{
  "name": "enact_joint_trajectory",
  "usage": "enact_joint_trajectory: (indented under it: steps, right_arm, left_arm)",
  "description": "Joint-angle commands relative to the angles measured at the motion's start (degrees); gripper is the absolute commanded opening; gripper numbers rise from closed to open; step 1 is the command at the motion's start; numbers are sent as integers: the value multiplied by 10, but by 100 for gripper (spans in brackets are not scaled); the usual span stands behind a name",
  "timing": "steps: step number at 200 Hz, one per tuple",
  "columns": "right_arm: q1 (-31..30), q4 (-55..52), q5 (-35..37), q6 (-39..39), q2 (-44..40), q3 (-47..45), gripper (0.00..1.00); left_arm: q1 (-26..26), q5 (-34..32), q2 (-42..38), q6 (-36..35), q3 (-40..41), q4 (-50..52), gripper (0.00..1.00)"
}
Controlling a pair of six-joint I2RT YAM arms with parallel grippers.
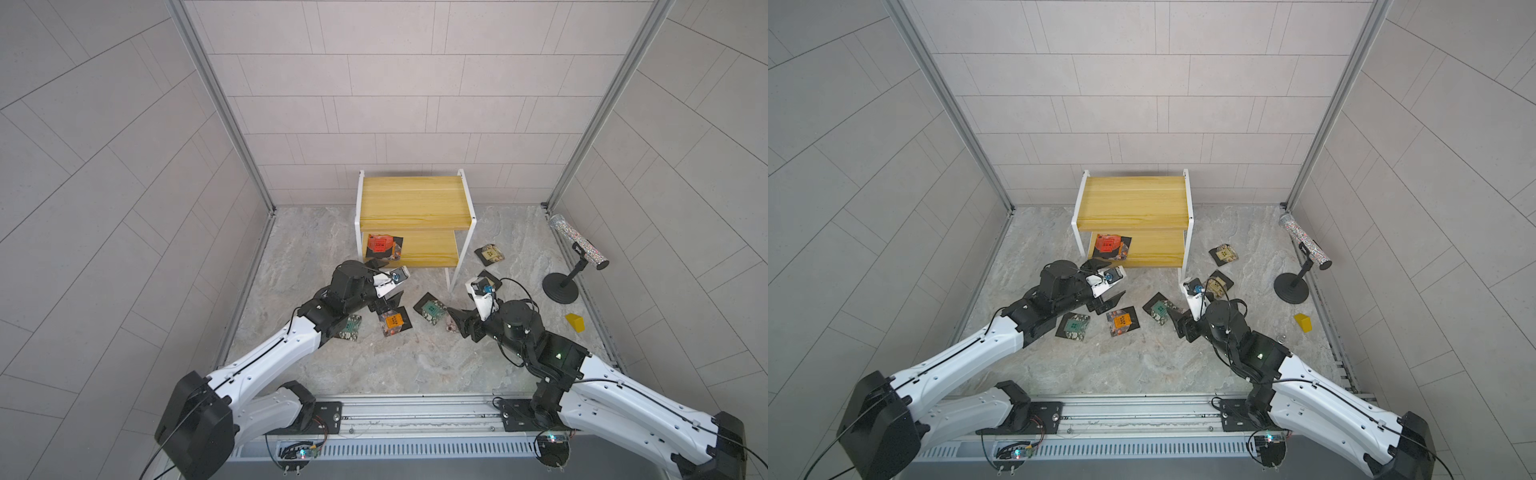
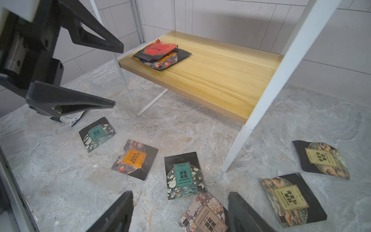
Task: Remove the tea bags from the shelf
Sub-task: Pick up the tea bag from the shelf.
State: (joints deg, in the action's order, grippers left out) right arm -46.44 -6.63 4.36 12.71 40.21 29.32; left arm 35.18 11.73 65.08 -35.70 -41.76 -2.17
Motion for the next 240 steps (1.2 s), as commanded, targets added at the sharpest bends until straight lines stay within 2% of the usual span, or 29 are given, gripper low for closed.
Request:
enact_joint_trajectory:
  steps: [1,63,128,193,240]
  right_arm:
    - [2,1,13,3,-16,-11,78]
    - [2,-3,14,-1,-21,-12,78]
    - [2,-14,18,-1,-31,-12,78]
    - [2,-15,21,2,-36,-14,78]
    - [2,-18,24,3,-39,-14,78]
  left_arm:
    - [2,-38,28,-10,-32,-28,92]
    - [2,-92,88,-7,-58,-55,94]
    - [2,-110,141,13,-80,-66,95]
    - [4,-66,163,48,-87,-51,91]
    - [26,-48,169,46,-90,-38,88]
